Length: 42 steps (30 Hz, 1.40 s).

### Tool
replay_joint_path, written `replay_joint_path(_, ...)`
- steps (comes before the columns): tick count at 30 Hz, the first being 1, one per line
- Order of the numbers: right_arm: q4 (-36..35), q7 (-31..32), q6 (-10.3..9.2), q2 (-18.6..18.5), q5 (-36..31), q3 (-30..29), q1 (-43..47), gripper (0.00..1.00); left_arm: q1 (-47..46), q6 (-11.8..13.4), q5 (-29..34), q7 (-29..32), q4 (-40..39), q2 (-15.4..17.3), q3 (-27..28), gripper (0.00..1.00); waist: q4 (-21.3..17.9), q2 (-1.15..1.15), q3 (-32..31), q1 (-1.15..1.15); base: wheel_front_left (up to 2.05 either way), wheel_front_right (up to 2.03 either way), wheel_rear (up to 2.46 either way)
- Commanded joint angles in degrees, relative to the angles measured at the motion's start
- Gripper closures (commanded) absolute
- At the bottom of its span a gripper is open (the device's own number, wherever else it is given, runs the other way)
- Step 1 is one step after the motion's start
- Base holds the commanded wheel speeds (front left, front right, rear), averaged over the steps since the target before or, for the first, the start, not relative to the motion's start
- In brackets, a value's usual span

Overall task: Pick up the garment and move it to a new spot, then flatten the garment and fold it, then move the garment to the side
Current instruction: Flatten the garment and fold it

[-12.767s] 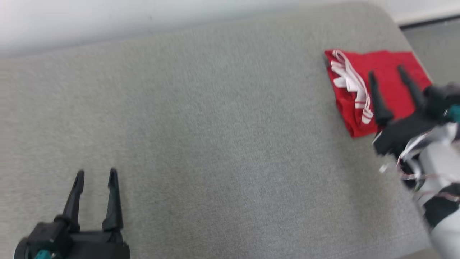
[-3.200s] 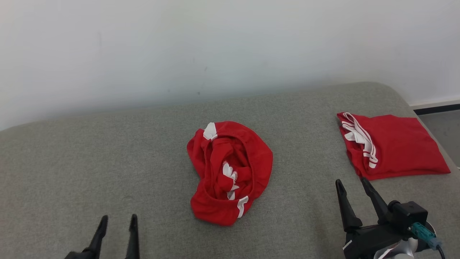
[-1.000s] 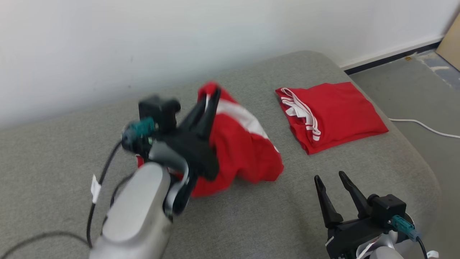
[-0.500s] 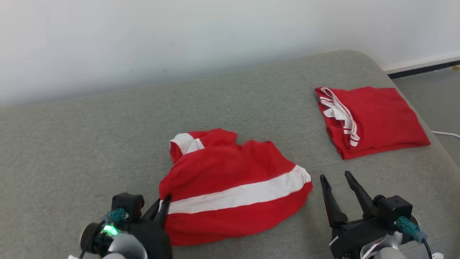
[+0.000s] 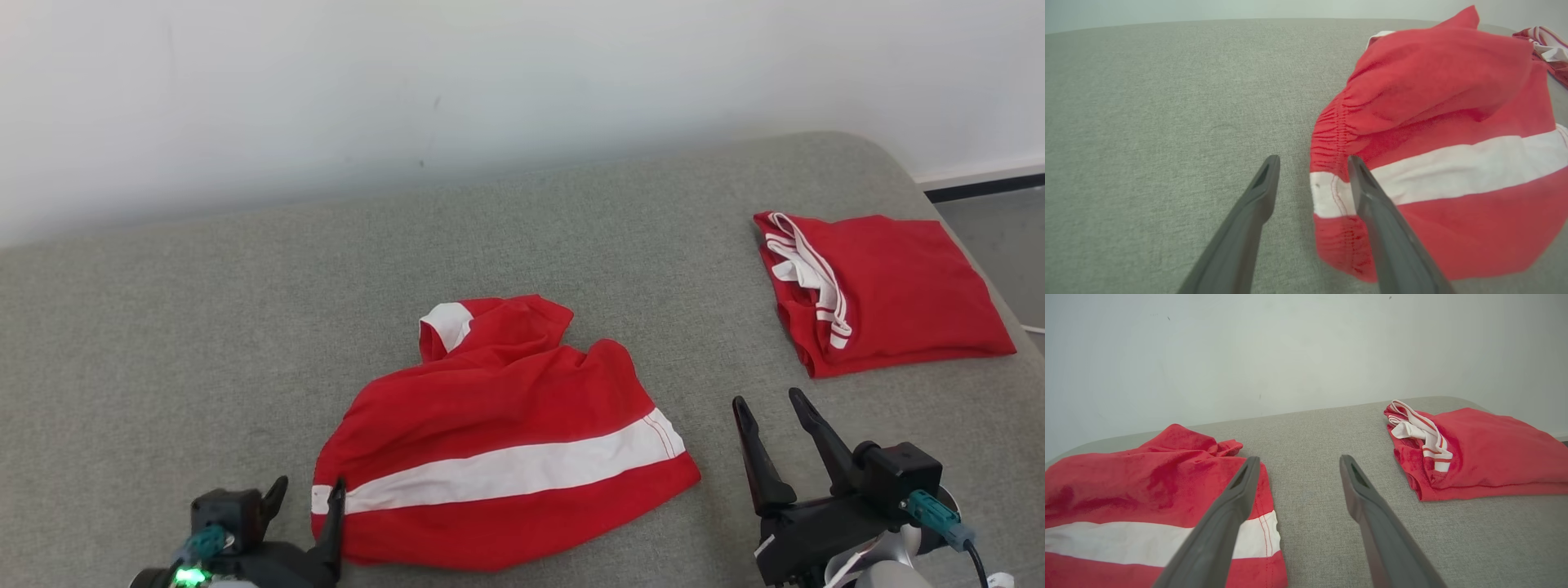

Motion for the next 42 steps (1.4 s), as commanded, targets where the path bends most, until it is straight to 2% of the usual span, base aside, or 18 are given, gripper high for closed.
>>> replay_joint_path(1,0.1,0.0,-0.14,-0.4,-0.1,-0.2,0.6,0.0,1.6,0.6,-0.9,-1.1,-0.7,0.1,0.6,0.0,0.1,0.0,-0.7,0.0,0.0,0.0,0.0)
replay_joint_path(8,-0.4,0.4,-0.14,-1.8,-0.3,-1.6,1.5,0.0,5.9,3.0,-2.1,-9.6,-4.2,-0.4,5.5,0.0,1.0,0.0,-2.5,0.0,0.0,0.0,0.0)
replay_joint_path(12,-0.9,0.6,-0.14,-2.5,-0.7,-2.3,1.6,0.0,8.3,3.3,-0.2,-11.5,-9.7,-1.5,9.3,0.0,2.0,0.0,-3.4,0.0,0.0,0.0,0.0)
replay_joint_path(16,-1.1,0.9,-0.14,-2.8,-0.8,-2.2,1.8,0.0,12.3,1.5,4.7,-11.5,-17.6,-4.2,14.7,0.0,3.0,0.0,-4.3,0.0,0.0,0.0,0.0)
replay_joint_path(19,-0.8,0.7,-0.14,-3.1,-0.3,-1.5,1.9,0.0,14.7,-1.0,7.7,-11.5,-20.3,-6.5,18.5,0.0,3.5,0.0,-5.0,0.0,0.0,0.0,0.0)
replay_joint_path(23,0.1,0.2,-0.14,-3.4,0.3,-0.9,2.4,0.0,17.8,-4.8,11.4,-11.5,-20.6,-8.9,21.2,0.0,4.1,0.0,-6.1,0.0,0.0,0.0,0.0)
replay_joint_path(28,1.4,0.0,-0.13,-3.9,1.0,-0.2,3.1,0.0,20.2,-8.3,14.5,-11.5,-18.9,-10.7,23.4,0.0,4.5,0.0,-7.2,0.0,0.0,0.0,0.0)
replay_joint_path(36,2.8,-0.2,-0.14,-3.9,1.4,-0.3,3.8,0.0,21.3,-10.5,16.9,-11.5,-17.4,-12.5,25.7,0.0,4.5,0.0,-8.0,0.0,0.0,0.0,0.0)
replay_joint_path(42,2.5,-0.3,-0.14,-3.4,1.1,-1.4,4.1,0.0,20.1,-11.0,17.9,-11.5,-17.4,-13.4,26.7,0.0,4.3,0.0,-8.1,0.0,0.0,0.0,0.0)
